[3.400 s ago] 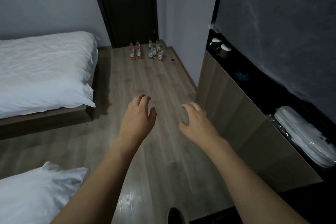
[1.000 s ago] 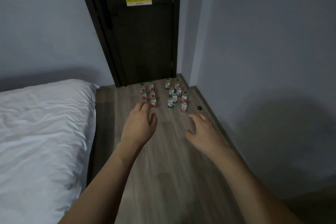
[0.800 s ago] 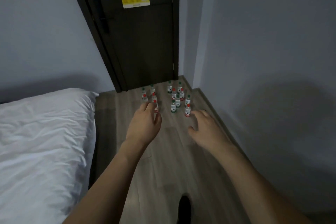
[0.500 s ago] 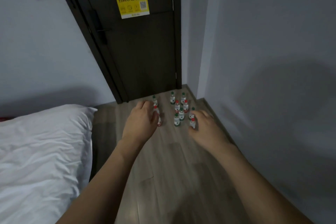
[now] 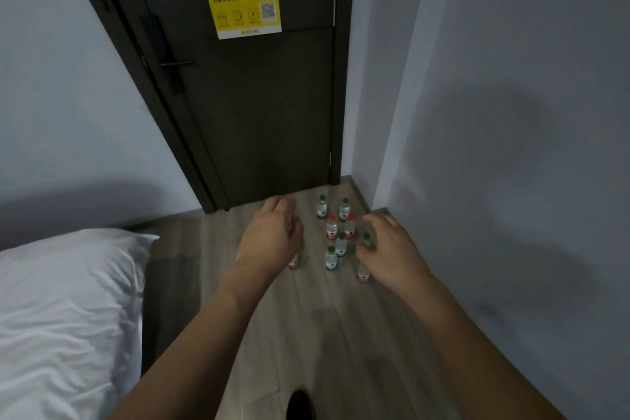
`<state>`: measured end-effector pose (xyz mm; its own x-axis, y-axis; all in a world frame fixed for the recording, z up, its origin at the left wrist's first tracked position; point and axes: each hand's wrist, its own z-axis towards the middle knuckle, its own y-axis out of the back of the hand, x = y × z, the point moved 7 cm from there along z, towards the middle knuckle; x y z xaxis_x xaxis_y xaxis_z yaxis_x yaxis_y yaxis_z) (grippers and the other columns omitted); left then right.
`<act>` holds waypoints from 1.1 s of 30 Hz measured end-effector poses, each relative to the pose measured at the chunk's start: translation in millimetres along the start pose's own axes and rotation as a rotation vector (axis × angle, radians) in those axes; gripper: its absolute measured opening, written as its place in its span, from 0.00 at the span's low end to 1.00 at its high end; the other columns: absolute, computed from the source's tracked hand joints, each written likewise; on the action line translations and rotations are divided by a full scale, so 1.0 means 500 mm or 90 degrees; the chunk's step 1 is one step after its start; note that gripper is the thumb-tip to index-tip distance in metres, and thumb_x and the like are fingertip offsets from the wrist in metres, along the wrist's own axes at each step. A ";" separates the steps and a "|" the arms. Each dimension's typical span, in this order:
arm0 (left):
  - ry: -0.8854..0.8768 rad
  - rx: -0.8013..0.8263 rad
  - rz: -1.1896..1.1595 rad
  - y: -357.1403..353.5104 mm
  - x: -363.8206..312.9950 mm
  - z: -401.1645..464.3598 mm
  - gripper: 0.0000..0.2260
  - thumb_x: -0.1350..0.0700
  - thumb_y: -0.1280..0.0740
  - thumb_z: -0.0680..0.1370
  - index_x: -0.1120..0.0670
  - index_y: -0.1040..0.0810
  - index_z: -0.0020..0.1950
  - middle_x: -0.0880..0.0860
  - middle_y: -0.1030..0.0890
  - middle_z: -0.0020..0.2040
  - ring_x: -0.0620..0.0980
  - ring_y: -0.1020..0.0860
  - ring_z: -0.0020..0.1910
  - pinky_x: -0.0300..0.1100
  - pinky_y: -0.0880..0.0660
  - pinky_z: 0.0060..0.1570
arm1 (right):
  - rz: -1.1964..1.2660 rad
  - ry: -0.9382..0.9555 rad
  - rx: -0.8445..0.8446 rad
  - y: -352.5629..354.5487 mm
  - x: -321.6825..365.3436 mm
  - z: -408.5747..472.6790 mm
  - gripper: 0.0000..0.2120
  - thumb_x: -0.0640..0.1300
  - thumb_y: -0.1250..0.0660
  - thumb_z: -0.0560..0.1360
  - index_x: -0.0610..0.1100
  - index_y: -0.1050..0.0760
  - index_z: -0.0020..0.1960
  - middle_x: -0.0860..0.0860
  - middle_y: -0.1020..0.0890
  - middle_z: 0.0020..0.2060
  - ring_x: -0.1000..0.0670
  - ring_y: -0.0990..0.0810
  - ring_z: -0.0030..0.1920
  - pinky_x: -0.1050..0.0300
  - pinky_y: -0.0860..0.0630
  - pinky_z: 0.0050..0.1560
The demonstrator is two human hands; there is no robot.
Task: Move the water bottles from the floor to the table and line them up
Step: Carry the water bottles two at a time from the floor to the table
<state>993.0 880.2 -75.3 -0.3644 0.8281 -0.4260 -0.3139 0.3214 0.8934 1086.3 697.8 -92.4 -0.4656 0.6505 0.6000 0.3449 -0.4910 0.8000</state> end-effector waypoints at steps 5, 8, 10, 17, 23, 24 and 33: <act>-0.020 0.001 -0.015 0.006 0.055 0.181 0.17 0.54 0.39 0.82 0.58 0.28 0.70 0.55 0.28 0.67 0.55 0.26 0.62 0.48 0.27 0.60 | 0.026 -0.037 -0.026 -0.012 0.017 0.161 0.25 0.43 0.33 0.75 0.44 0.32 0.70 0.48 0.29 0.67 0.48 0.27 0.62 0.60 0.32 0.57; -0.018 0.019 -0.026 -0.022 0.069 0.260 0.18 0.52 0.39 0.82 0.56 0.29 0.71 0.53 0.28 0.68 0.53 0.26 0.63 0.47 0.27 0.60 | 0.054 -0.058 -0.021 -0.013 0.004 0.229 0.21 0.46 0.33 0.74 0.47 0.30 0.67 0.50 0.26 0.62 0.50 0.25 0.58 0.55 0.27 0.58; -0.019 0.040 -0.031 -0.053 0.071 0.307 0.18 0.51 0.39 0.82 0.55 0.29 0.71 0.53 0.28 0.68 0.53 0.25 0.62 0.47 0.26 0.59 | 0.060 -0.083 -0.002 -0.017 -0.013 0.270 0.20 0.47 0.34 0.74 0.48 0.29 0.65 0.50 0.25 0.59 0.50 0.25 0.56 0.51 0.26 0.59; -0.009 0.076 -0.010 -0.127 0.078 0.455 0.18 0.52 0.39 0.82 0.55 0.28 0.71 0.53 0.28 0.69 0.53 0.24 0.61 0.45 0.27 0.58 | 0.061 -0.110 0.028 -0.031 -0.079 0.428 0.16 0.47 0.36 0.76 0.46 0.29 0.63 0.50 0.25 0.57 0.49 0.25 0.55 0.50 0.26 0.59; -0.025 0.103 0.015 -0.218 0.087 0.585 0.18 0.52 0.38 0.81 0.55 0.28 0.70 0.53 0.28 0.68 0.54 0.25 0.62 0.48 0.27 0.59 | 0.081 -0.145 0.044 -0.058 -0.165 0.557 0.07 0.44 0.37 0.76 0.44 0.26 0.52 0.50 0.22 0.49 0.49 0.22 0.48 0.53 0.24 0.52; -0.030 0.115 0.013 -0.246 0.094 0.600 0.17 0.53 0.38 0.81 0.56 0.27 0.69 0.54 0.27 0.68 0.55 0.25 0.62 0.48 0.27 0.60 | 0.082 -0.155 0.045 -0.073 -0.185 0.573 0.08 0.44 0.37 0.76 0.44 0.25 0.54 0.50 0.22 0.50 0.49 0.22 0.50 0.52 0.24 0.53; -0.086 0.220 0.030 -0.777 0.291 0.688 0.19 0.51 0.37 0.80 0.57 0.28 0.69 0.55 0.27 0.68 0.56 0.25 0.61 0.51 0.27 0.61 | 0.053 -0.221 0.036 -0.461 -0.554 0.706 0.15 0.48 0.36 0.76 0.47 0.26 0.61 0.53 0.24 0.50 0.51 0.23 0.51 0.57 0.29 0.50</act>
<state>1363.5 1033.8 -435.3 -0.2460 0.8914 -0.3805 0.0234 0.3979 0.9171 1423.6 835.5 -441.4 -0.1334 0.7728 0.6205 0.4195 -0.5232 0.7418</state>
